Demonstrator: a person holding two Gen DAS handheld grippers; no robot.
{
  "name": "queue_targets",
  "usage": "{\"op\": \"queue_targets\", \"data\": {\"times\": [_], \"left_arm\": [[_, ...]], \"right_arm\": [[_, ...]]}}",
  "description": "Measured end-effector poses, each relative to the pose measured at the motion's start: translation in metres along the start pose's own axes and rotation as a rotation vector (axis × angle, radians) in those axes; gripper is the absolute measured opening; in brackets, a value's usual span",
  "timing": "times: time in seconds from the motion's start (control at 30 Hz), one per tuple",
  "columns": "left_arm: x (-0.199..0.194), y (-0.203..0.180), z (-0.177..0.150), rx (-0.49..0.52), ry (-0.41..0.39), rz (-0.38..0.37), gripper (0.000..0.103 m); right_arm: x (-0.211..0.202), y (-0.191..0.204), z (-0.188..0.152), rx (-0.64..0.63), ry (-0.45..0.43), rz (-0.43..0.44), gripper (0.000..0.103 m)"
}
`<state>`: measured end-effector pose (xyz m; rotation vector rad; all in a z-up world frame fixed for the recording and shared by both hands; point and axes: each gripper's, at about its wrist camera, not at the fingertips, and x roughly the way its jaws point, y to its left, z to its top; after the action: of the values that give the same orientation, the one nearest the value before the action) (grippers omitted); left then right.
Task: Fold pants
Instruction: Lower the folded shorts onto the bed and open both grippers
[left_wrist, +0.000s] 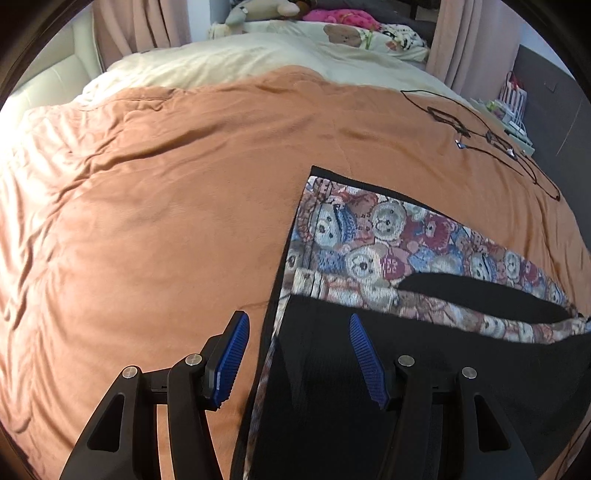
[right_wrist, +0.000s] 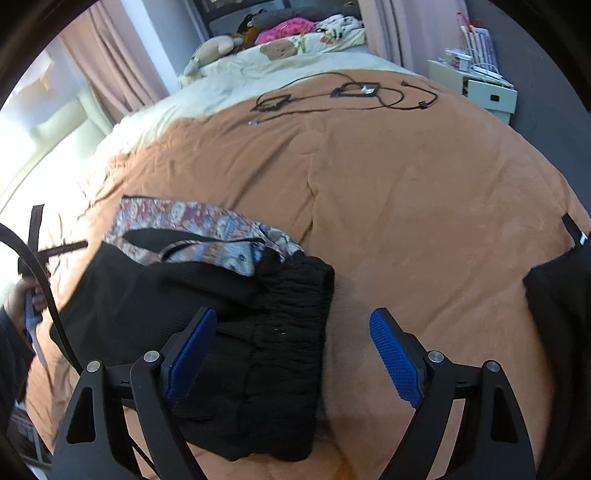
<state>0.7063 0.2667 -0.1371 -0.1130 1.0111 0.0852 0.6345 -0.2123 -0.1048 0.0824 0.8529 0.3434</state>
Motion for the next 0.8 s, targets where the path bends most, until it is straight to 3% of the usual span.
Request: {"op": "queue_targets", "data": {"times": [0.17, 0.23, 0.33, 0.4, 0.47, 0.57, 0.6, 0.7, 0.8], "left_arm": [[0.025, -0.004, 0.007, 0.019, 0.032, 0.016, 0.058], [0.034, -0.005, 0.009, 0.021, 0.046, 0.004, 0.053], [0.046, -0.011, 0.011, 0.044, 0.064, 0.013, 0.039], [0.051, -0.015, 0.01, 0.056, 0.078, 0.005, 0.019], [0.047, -0.023, 0.01, 0.089, 0.06, 0.024, 0.01], [0.036, -0.028, 0.014, 0.11, 0.022, 0.056, 0.009], [0.031, -0.028, 0.016, 0.111, 0.008, 0.062, 0.009], [0.014, -0.026, 0.028, 0.102, -0.043, 0.083, 0.008], [0.0, -0.022, 0.044, 0.084, -0.1, 0.095, 0.008]], "right_arm": [[0.012, -0.003, 0.004, -0.046, 0.003, 0.027, 0.085], [0.018, -0.005, 0.005, -0.055, 0.004, 0.039, 0.085], [0.026, -0.008, 0.005, -0.073, 0.011, 0.032, 0.085], [0.031, -0.008, 0.007, -0.085, 0.006, 0.035, 0.085], [0.035, -0.009, 0.01, -0.088, 0.001, 0.042, 0.082], [0.042, -0.008, 0.012, -0.102, 0.015, 0.064, 0.058], [0.044, -0.006, 0.012, -0.112, 0.024, 0.068, 0.044], [0.041, -0.002, 0.012, -0.133, 0.006, 0.036, 0.03], [0.034, 0.001, 0.012, -0.138, -0.017, 0.032, 0.026]]}}
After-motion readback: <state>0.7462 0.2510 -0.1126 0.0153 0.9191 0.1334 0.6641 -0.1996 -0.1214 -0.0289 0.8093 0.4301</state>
